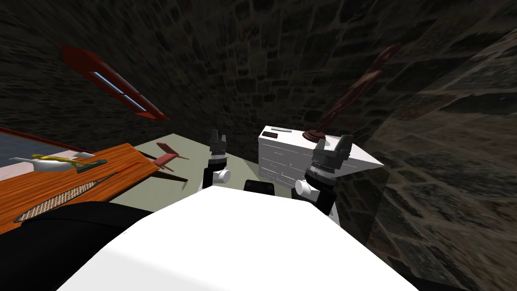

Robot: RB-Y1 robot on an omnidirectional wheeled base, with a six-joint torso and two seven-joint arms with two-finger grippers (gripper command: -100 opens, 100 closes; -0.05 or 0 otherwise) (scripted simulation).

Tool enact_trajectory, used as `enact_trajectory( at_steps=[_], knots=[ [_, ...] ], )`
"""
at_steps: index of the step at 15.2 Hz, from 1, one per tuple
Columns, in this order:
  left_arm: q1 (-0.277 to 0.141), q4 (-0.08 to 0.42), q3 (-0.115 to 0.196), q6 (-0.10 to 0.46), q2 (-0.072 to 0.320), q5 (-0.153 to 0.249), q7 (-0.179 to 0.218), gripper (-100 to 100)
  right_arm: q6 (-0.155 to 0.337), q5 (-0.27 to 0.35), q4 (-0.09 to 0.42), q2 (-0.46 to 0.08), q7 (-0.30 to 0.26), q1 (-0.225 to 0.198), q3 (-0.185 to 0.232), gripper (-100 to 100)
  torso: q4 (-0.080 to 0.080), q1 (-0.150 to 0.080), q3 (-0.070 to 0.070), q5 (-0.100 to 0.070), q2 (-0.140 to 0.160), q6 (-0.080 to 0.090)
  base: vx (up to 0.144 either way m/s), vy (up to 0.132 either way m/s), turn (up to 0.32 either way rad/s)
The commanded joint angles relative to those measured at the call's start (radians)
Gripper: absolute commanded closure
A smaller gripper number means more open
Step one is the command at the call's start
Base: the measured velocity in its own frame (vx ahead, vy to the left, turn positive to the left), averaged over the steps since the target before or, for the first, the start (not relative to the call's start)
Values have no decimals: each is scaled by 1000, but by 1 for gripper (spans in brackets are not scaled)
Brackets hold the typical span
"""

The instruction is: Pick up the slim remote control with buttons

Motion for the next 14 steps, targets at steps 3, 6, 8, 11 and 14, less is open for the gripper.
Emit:
enact_trajectory(
  at_steps=[3,6,8,11,14],
  knots=[
    [0,0,0,0,0,0,0,0,-14,11,23,-85,0,-9,0,-100,0,1,0,0,1,0,-20,18,2],
    [0,0,0,0,0,0,0,0,-24,18,38,-141,-1,-15,0,-100,1,2,1,0,3,0,-39,33,2],
    [0,0,0,0,0,0,0,0,-35,26,56,-189,-1,-22,0,-100,1,2,2,1,3,0,-47,43,4],
    [0,0,0,0,0,0,0,0,-49,37,78,-248,-1,-30,0,-100,1,2,2,1,3,0,-39,37,3],
    [0,0,0,0,0,0,0,0,-65,48,103,-305,-2,-40,0,-100,1,2,2,1,3,0,-41,39,4]
  ],
)
